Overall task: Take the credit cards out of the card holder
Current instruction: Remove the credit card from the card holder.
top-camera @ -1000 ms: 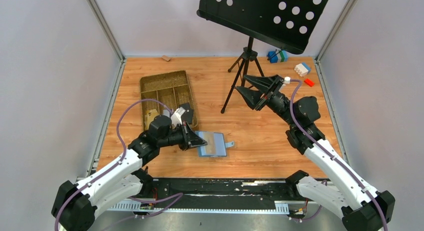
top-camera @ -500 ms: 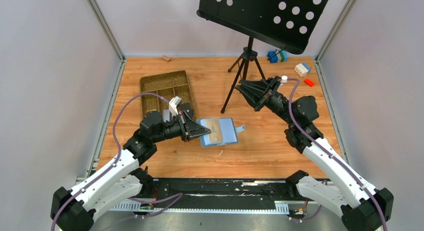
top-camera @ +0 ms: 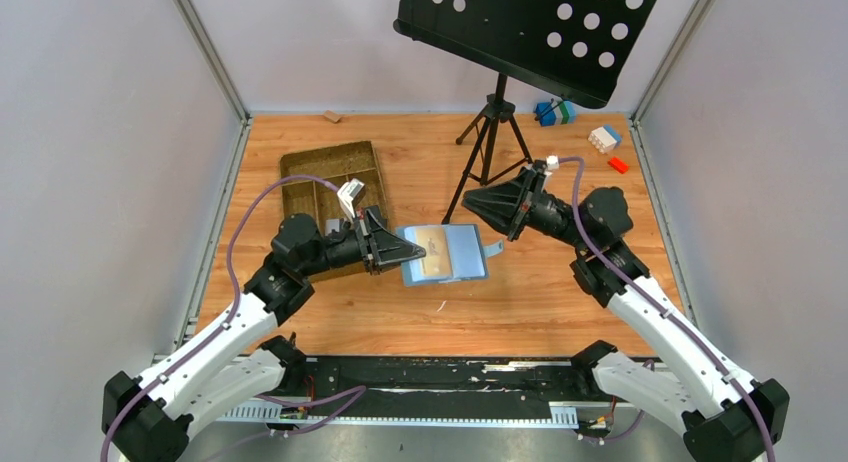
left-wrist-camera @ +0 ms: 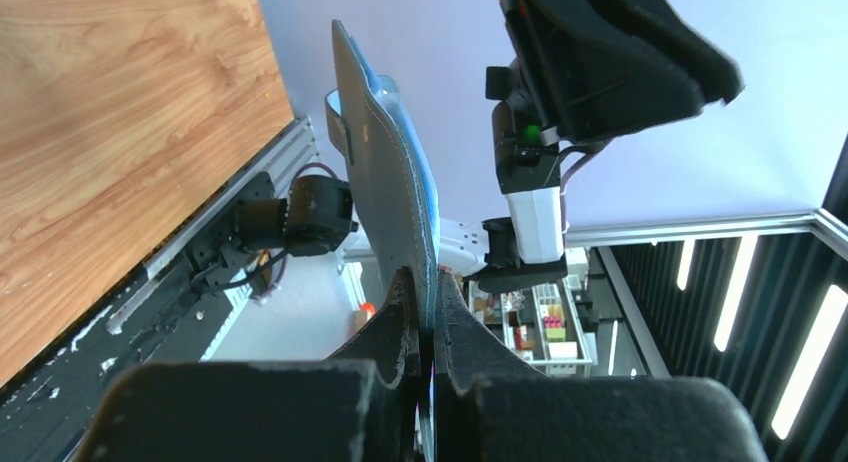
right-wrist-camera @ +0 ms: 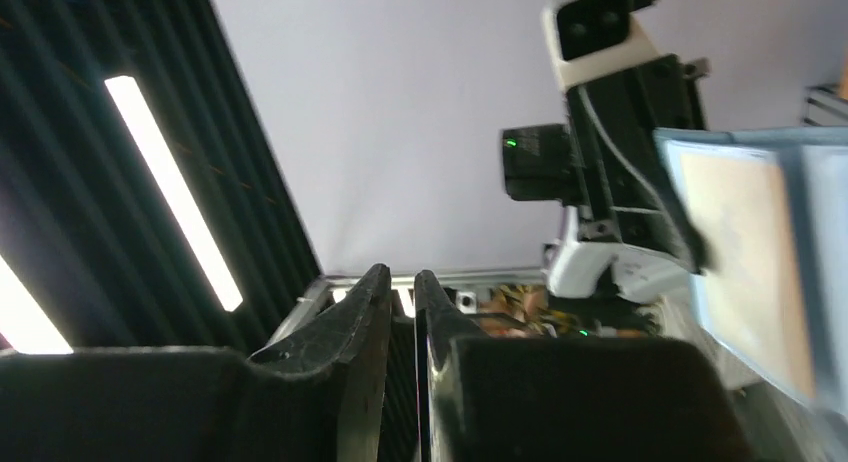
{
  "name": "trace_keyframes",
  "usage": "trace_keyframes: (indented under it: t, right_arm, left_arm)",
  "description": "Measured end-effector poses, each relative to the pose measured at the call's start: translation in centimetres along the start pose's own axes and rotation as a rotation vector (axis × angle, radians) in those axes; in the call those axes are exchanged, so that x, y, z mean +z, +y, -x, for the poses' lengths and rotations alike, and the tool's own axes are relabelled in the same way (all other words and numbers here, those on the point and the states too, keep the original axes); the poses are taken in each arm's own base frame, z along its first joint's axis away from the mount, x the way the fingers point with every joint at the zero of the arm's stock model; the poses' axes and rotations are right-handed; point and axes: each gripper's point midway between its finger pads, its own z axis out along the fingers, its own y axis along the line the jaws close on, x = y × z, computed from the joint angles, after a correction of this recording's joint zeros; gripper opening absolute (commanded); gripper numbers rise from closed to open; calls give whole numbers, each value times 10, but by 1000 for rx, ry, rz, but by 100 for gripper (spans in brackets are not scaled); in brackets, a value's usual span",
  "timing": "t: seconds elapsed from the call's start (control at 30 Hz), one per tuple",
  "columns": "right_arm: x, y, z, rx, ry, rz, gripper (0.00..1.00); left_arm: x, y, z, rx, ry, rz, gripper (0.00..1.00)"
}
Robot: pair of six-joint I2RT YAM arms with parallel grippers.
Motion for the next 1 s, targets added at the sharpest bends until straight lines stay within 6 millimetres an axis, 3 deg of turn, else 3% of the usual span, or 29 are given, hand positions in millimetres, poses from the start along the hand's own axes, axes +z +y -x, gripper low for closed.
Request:
trace_keyframes:
  t: [0.17,0.33,0.43,0.63,0.8,1.0]
  right_arm:
    - [4,-29,1,-165,37,-214,21]
    - [-7,-33,-1,-447,46,-330,30]
    - [-15,-51,1,-535,82,-393,37]
    - [-37,-117,25,-636,165,-620,40]
    - [-72,-184,43,-635,210,-793,45]
    - [-106,-271,57,-566,294,-985,26]
  left_arm:
    - [6,3,5,-24,1,21,0]
    - [8,4,7,-34,-4,45,0]
    - [8,9,8,-38,-11,62,0]
    - [11,39,14,-5,-22,205,0]
    - [11,91,20,42,-15,431,0]
    - [5,160,6,63,69,670,0]
